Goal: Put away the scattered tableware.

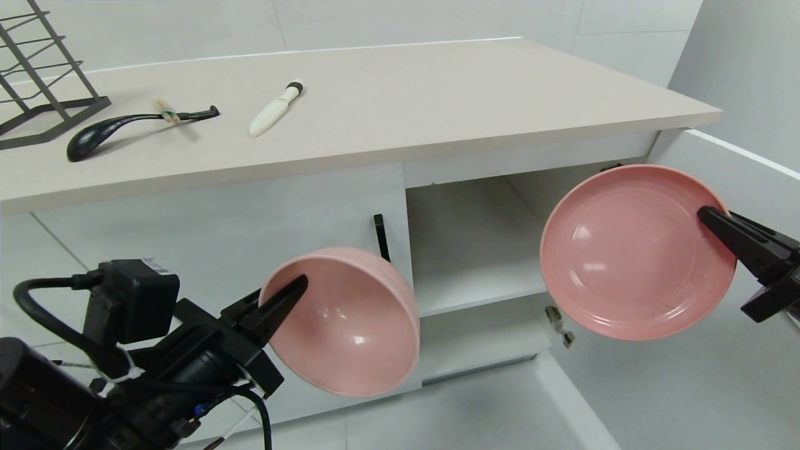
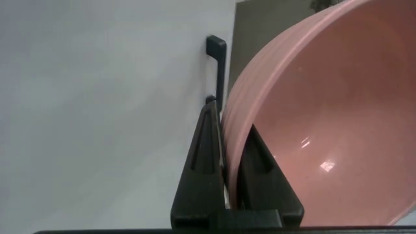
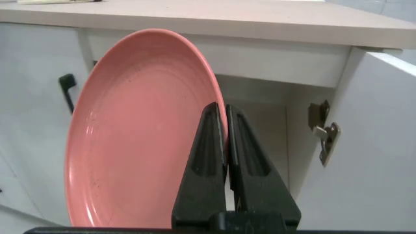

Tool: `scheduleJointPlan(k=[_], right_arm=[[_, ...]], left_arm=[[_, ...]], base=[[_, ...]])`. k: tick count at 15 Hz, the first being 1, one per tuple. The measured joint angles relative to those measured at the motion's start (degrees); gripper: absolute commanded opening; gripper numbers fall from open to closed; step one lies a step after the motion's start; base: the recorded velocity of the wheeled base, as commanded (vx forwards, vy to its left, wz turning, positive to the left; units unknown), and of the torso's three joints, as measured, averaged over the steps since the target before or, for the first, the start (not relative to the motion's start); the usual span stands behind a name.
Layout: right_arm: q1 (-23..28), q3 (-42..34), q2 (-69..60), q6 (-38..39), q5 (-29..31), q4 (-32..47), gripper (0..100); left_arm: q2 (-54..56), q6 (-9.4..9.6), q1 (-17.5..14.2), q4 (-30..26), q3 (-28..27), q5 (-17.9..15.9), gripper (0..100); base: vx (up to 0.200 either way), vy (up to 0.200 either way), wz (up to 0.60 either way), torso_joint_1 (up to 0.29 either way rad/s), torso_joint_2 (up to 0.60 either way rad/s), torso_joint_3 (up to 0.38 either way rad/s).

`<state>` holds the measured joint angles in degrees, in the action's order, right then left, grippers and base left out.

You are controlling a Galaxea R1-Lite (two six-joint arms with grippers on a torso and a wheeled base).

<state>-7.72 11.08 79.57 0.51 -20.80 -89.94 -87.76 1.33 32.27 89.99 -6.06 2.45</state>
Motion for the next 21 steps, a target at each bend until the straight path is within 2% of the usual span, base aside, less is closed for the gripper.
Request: scheduleJointPlan(k=[3, 6, 16, 21], right_arm=[[0.01, -0.23, 0.48, 0.00, -0.02, 0.00, 0], [0.01, -0.41, 0.67, -0.02, -0.02, 0.02, 0], [-0.52, -4.75, 6.95, -0.07, -0.02, 0.09, 0], [-5.73, -4.56, 12.85, -0.78, 0.00, 0.00, 0]], left_arm=[[-0.05, 0.15, -0.05, -0.09, 0.26, -0.02, 0], [-0.27, 0.15, -0.02, -0.07, 0.26, 0.00, 0], [-0.39, 0.22, 0.04, 0.02, 2.45, -0.11, 0], [-0.46, 1.95, 0.15, 0.02, 3.64, -0.22, 0]], base=[[0.000, 0.000, 0.00, 0.000, 0.00, 0.000], [0.000, -0.200, 0.00, 0.001, 0.01, 0.009], [0.000, 0.000, 0.00, 0.000, 0.00, 0.000], [0.000, 0.000, 0.00, 0.000, 0.00, 0.000]])
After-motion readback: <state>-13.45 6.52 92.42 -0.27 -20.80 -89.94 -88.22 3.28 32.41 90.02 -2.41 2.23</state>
